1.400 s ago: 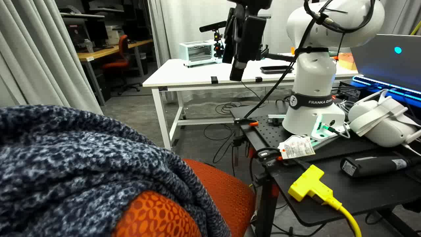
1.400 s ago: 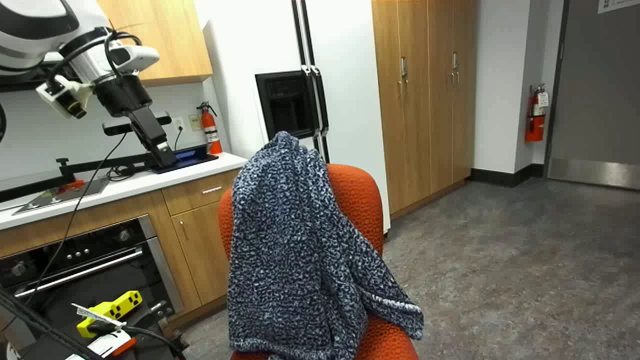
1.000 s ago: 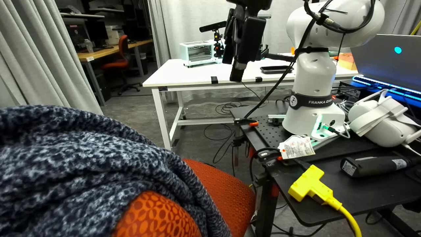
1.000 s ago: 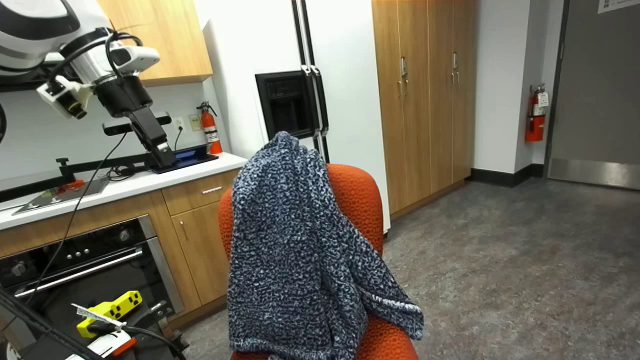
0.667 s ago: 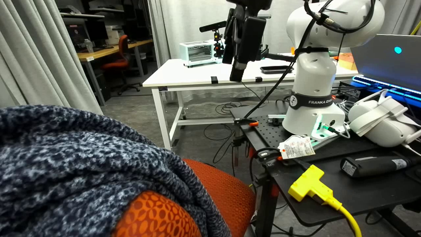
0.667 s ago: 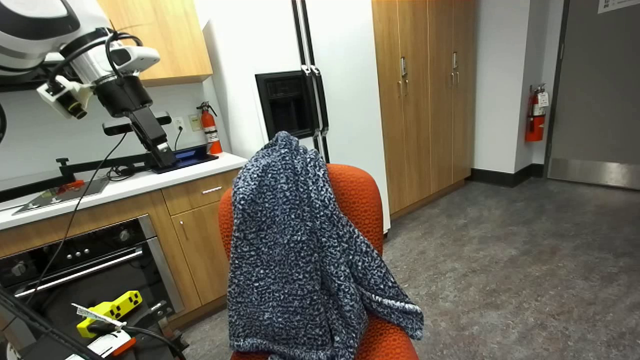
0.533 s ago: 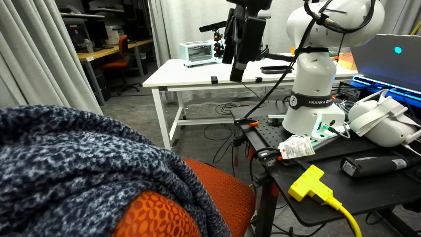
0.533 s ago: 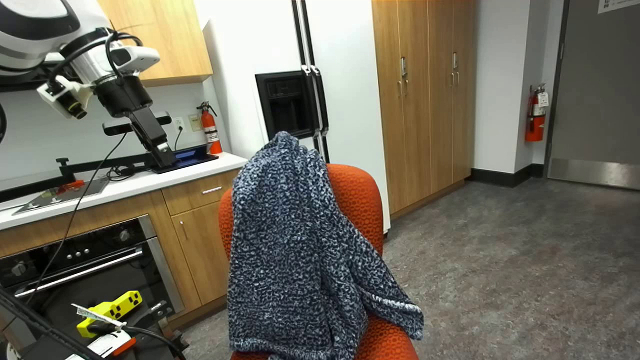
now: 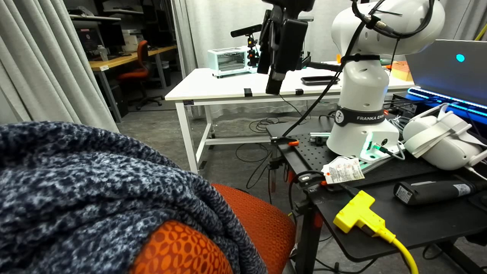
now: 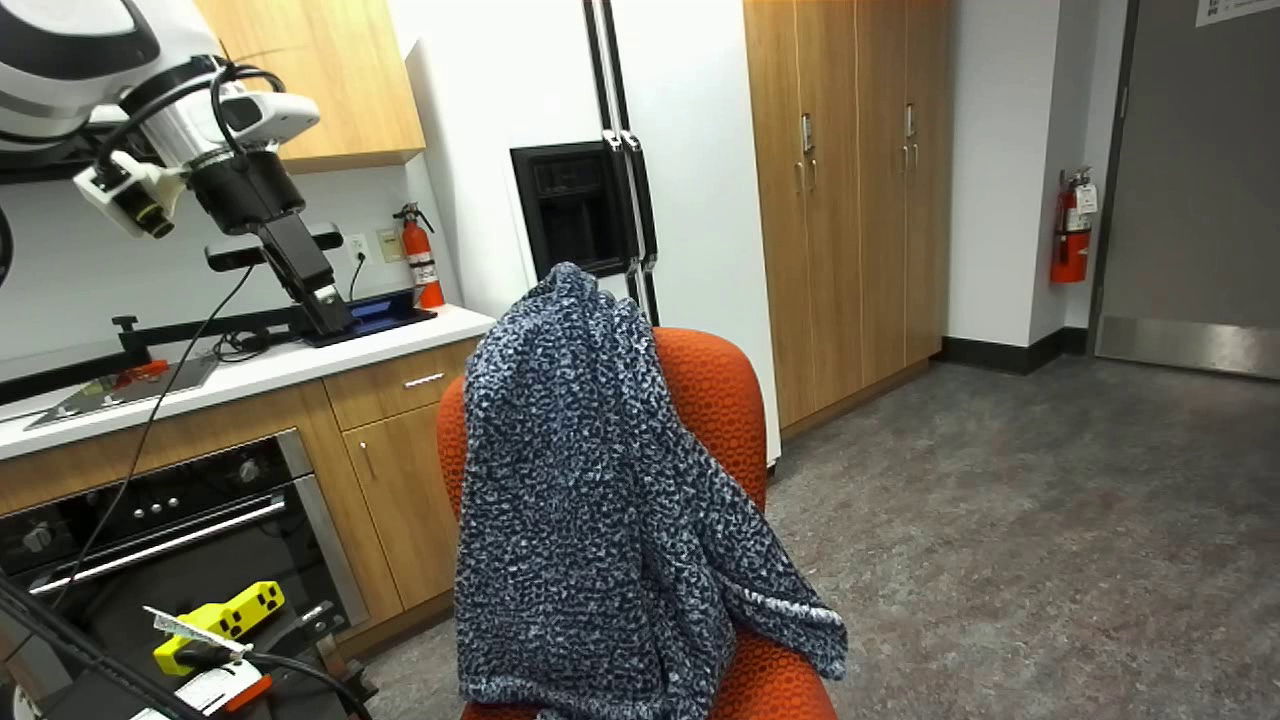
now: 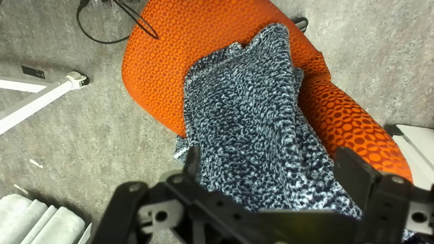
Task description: Put the fleece on the seat
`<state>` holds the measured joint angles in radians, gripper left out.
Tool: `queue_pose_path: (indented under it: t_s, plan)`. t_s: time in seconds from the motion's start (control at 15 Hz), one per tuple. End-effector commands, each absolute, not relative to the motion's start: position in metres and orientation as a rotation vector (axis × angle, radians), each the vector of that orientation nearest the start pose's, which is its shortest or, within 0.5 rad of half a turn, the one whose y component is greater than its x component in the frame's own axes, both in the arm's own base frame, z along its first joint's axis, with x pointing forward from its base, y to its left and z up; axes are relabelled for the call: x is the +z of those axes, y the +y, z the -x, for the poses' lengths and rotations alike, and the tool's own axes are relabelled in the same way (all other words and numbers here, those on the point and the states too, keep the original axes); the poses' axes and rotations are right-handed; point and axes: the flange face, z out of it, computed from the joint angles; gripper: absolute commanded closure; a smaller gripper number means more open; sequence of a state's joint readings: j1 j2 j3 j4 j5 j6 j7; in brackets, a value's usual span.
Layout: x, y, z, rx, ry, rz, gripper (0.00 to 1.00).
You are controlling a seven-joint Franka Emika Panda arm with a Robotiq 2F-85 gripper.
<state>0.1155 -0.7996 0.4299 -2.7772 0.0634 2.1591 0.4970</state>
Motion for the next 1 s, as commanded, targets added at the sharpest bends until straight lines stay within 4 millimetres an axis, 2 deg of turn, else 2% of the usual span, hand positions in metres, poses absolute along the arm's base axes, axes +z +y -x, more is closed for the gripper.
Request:
queue_pose_path:
  t_s: [0.0, 0.93]
  plan:
    - [0.4268, 0.1638, -0.2851, -0.384, 0.136, 3.277, 0.00]
    - [0.4260, 0.1624, -0.2879, -0.372, 0.115, 3.289, 0.00]
